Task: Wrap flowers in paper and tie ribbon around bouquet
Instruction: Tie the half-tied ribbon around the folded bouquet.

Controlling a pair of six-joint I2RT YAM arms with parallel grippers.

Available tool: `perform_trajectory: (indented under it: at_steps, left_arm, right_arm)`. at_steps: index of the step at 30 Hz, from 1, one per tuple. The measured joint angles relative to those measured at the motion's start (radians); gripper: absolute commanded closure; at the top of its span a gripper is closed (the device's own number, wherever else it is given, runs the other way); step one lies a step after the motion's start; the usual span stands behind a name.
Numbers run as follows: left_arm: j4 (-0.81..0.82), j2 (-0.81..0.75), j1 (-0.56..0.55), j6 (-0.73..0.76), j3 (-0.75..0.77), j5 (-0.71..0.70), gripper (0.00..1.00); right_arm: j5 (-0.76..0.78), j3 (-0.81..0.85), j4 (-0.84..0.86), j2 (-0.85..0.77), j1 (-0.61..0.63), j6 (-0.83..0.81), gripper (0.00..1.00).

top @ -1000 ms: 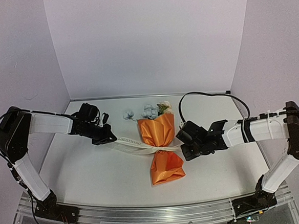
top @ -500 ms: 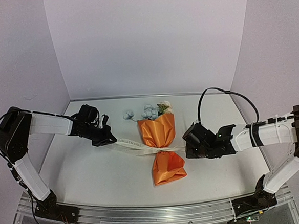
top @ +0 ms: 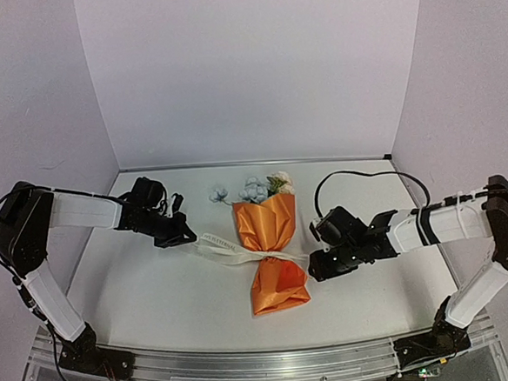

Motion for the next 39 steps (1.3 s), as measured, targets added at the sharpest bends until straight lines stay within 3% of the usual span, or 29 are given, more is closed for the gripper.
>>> perform_trajectory:
  at_steps: [5, 15, 39]
  left_arm:
    - [0.0, 0.001, 0.0, 0.013, 0.001, 0.008, 1.0]
    - [0.0, 0.003, 0.0, 0.016, 0.002, 0.017, 1.0]
    - [-0.009, 0.005, 0.0, 0.016, 0.02, 0.026, 1.0]
  right_arm:
    - [-0.109, 0.066, -0.074, 0.0, -0.057, -0.114, 0.59]
    - [-0.242, 0.204, -0.2, 0.021, -0.057, -0.235, 0.6]
    - [-0.196, 0.333, -0.284, 0.172, -0.057, -0.374, 0.6]
